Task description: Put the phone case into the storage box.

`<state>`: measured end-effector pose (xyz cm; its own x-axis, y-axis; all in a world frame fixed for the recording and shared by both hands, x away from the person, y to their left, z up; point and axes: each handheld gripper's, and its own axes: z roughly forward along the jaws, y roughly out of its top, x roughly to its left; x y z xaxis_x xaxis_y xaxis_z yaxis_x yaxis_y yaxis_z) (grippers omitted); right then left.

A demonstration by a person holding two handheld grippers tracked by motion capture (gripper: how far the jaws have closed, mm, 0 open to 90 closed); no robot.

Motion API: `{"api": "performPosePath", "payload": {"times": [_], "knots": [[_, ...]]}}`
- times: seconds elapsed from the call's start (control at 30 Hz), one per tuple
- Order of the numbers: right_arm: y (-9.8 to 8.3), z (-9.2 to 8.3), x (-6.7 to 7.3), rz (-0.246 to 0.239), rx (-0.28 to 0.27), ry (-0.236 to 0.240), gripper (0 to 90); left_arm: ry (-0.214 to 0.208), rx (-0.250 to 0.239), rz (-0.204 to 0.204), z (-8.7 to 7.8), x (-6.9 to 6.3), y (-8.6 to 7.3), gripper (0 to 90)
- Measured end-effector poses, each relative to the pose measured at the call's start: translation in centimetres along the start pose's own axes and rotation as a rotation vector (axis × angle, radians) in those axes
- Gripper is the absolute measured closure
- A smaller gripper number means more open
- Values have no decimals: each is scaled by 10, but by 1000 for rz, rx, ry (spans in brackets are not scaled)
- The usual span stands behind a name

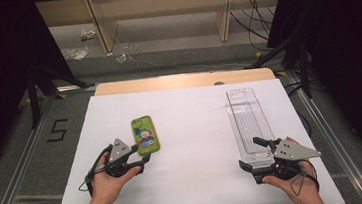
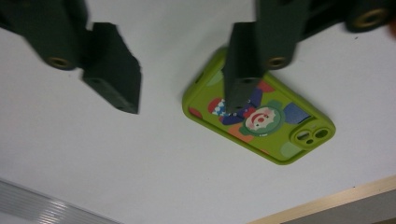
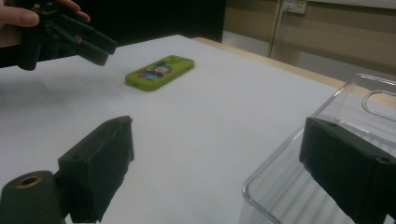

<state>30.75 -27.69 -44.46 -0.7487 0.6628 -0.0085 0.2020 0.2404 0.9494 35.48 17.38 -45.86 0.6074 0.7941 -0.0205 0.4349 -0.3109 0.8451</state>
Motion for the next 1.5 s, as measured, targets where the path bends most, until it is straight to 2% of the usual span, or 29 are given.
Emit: {"api": "performPosePath", "payload": {"times": [0.03,0.13,0.23,0.5,0.8,1.03,1.3,1.5], "knots": [[0,0,0,0,-1,0,111,2,8,-2,3,0,2,608],[0,0,0,0,-2,-2,113,2,41,-8,14,-1,8,799],[0,0,0,1,-4,-3,116,-8,69,-9,26,-3,13,896],[0,0,0,3,-3,0,123,-9,141,-25,59,-6,25,898],[0,0,0,3,-4,-1,131,3,184,-24,83,-7,30,898],[0,0,0,3,-3,3,135,17,199,-28,92,-4,30,897],[0,0,0,4,-3,4,139,28,227,-1,103,-8,30,897],[0,0,-1,6,-4,4,140,36,237,-2,105,-8,29,898]]}}
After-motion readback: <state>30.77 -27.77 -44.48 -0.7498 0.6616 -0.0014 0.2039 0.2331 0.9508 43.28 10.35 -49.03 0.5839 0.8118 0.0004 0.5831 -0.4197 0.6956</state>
